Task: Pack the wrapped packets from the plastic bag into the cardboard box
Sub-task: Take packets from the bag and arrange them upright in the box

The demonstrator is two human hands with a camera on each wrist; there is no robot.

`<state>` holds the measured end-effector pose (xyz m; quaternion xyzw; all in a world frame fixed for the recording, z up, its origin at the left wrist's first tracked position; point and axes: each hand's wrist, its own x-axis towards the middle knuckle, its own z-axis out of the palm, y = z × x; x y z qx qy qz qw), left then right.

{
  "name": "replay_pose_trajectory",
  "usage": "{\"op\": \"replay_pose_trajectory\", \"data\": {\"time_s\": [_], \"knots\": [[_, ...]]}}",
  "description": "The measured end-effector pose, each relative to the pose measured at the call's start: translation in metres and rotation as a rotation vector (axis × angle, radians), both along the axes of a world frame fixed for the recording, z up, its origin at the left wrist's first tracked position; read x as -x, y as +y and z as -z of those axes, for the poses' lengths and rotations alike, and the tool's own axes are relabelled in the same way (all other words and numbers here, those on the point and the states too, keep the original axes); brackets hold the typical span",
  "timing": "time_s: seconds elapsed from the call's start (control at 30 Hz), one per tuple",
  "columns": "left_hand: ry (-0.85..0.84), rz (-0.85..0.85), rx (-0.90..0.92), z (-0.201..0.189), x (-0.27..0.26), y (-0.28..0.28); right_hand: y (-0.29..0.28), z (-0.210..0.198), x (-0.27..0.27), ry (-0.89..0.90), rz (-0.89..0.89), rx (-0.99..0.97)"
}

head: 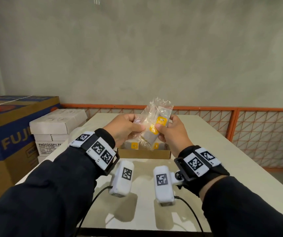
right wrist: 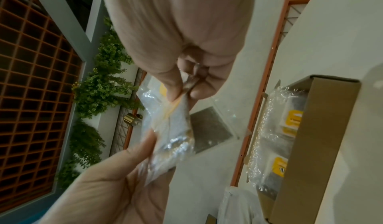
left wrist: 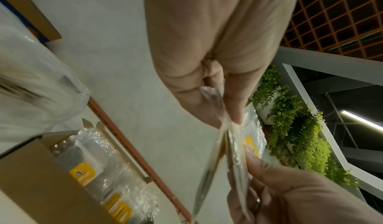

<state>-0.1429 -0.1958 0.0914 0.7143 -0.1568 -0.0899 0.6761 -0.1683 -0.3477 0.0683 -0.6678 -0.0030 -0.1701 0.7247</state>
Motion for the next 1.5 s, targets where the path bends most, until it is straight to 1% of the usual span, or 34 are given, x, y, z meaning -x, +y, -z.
{"op": "replay_pose_trajectory", "data": {"time_s": [0.23, 0.43, 0.5, 0.57, 0.73, 0.9, 1.0, 1.07, 1.2, 1.3, 1.37, 1.43, 1.5], "knots": [[0.000, -0.135, -0.005, 0.015, 0.006, 0.003, -0.017, 0.011, 0.002, -0.003, -0.009, 0.050], [0.004, -0.185, 0.013, 0.022, 0.003, -0.001, -0.013, 0.013, 0.002, 0.020, -0.144, 0.139], [0.007, -0.173, 0.030, 0.022, 0.000, -0.003, -0.012, 0.011, -0.003, 0.007, -0.150, 0.119], [0.023, -0.167, 0.063, 0.022, -0.004, -0.002, -0.013, 0.010, -0.009, -0.002, -0.153, 0.049], [0.105, -0.177, 0.261, 0.026, -0.022, 0.009, -0.019, 0.014, -0.026, -0.018, -0.090, -0.035], [0.063, -0.253, 0.246, 0.029, -0.046, 0.017, -0.024, 0.022, -0.047, -0.013, -0.027, -0.015], [0.019, -0.263, 0.212, 0.032, -0.057, 0.013, -0.026, 0.029, -0.062, -0.005, -0.060, 0.047], [-0.018, -0.282, 0.173, 0.033, -0.065, 0.007, -0.024, 0.028, -0.074, -0.014, -0.104, 0.122], [-0.041, -0.282, 0.138, 0.038, -0.085, -0.005, -0.016, 0.026, -0.100, -0.048, -0.227, 0.366], [-0.027, -0.295, 0.141, 0.037, -0.100, -0.008, -0.013, 0.023, -0.115, -0.047, -0.357, 0.426], [-0.028, -0.297, 0.135, 0.035, -0.110, -0.009, -0.015, 0.024, -0.125, -0.032, -0.401, 0.442], [-0.014, -0.283, 0.148, 0.034, -0.118, -0.008, -0.017, 0.026, -0.134, -0.032, -0.371, 0.457], [-0.005, -0.267, 0.143, 0.034, -0.124, -0.009, -0.021, 0.029, -0.141, -0.017, -0.261, 0.431]]}}
